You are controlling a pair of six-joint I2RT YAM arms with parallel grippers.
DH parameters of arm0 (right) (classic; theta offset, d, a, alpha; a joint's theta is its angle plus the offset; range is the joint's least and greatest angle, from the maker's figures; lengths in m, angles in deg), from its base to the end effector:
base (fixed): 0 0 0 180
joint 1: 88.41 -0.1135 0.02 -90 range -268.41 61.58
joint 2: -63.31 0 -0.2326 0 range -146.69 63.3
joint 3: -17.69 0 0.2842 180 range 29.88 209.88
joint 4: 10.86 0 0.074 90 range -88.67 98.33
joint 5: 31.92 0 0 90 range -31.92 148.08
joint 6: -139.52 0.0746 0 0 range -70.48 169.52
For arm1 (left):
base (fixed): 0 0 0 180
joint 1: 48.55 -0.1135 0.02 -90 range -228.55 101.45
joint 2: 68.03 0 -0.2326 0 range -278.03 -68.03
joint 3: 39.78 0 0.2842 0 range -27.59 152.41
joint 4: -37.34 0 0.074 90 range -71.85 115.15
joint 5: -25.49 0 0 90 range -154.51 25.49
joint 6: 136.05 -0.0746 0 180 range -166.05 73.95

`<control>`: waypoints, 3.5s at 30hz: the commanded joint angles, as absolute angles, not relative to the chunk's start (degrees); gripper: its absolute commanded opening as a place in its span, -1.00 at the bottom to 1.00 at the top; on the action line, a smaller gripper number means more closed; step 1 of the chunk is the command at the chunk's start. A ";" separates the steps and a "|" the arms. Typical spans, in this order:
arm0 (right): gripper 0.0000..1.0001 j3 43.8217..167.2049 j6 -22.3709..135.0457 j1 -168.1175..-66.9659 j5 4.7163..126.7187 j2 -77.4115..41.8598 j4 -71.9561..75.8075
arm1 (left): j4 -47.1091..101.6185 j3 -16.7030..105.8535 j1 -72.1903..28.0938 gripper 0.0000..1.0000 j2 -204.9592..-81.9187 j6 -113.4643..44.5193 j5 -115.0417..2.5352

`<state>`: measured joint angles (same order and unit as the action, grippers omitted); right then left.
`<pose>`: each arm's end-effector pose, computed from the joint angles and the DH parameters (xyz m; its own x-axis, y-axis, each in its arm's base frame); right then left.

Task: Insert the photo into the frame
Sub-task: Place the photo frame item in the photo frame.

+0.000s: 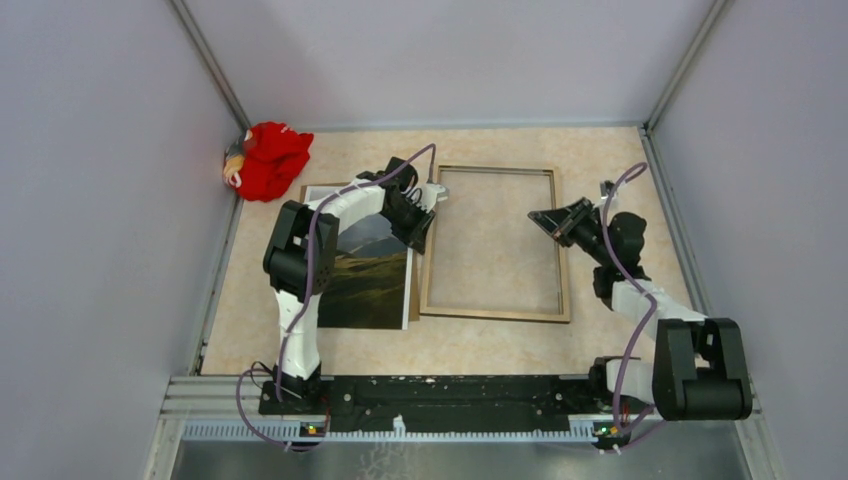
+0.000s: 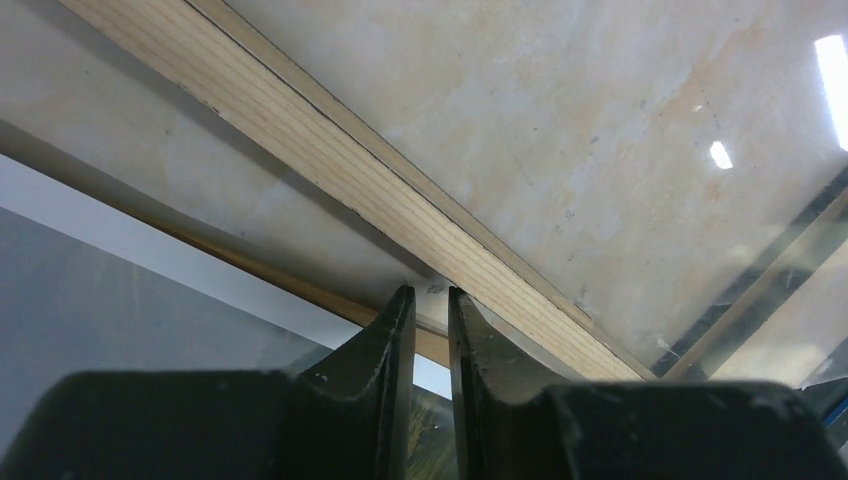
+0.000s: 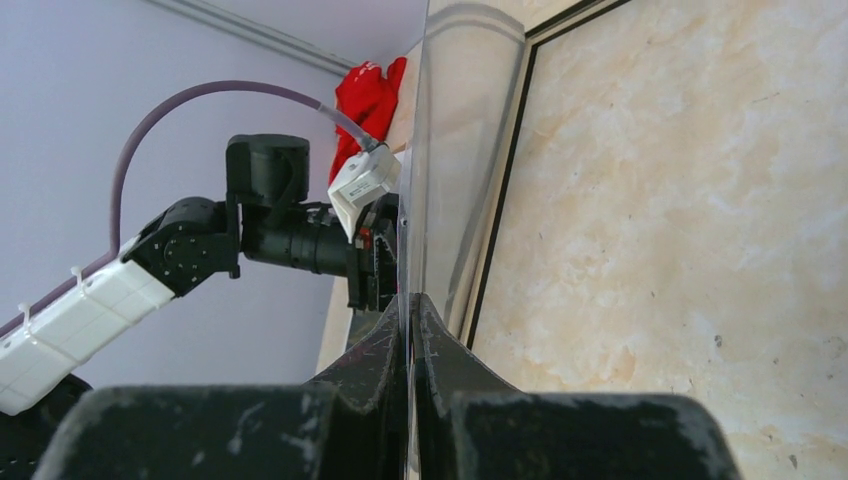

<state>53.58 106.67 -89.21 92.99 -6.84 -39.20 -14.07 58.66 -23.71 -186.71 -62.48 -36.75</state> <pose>0.3097 0.0470 0.1583 -0.5437 0.6814 -0.4900 -0.2283 0.4417 0.8676 0.3868 -0.2174 0.0863 -0.6834 0.5922 -0.4270 0.7278 0.5984 -0.3350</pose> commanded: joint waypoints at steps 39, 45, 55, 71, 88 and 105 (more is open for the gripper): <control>-1.00 61.81 85.85 -95.26 79.30 -0.73 -19.09 | -14.48 59.42 -23.24 -0.59 -186.16 -62.11 -34.06; -1.00 61.56 86.89 -95.27 81.19 -1.03 -21.40 | -14.51 59.34 -23.24 -0.59 -186.16 -62.23 -34.18; -1.00 61.54 89.02 -95.23 82.32 -2.43 -24.22 | -14.59 59.43 -23.31 -0.61 -186.22 -62.42 -34.41; -1.00 64.51 91.91 -95.04 80.28 -6.95 -22.79 | -14.94 59.74 -23.29 -0.61 -186.25 -62.78 -34.71; -1.00 64.41 95.24 -94.92 82.96 -6.80 -29.28 | -15.17 59.87 -23.45 -0.63 -186.50 -63.21 -34.59; -1.00 65.51 95.70 -94.00 83.00 -8.90 -29.71 | -15.36 60.08 -23.59 -0.66 -186.45 -63.19 -34.33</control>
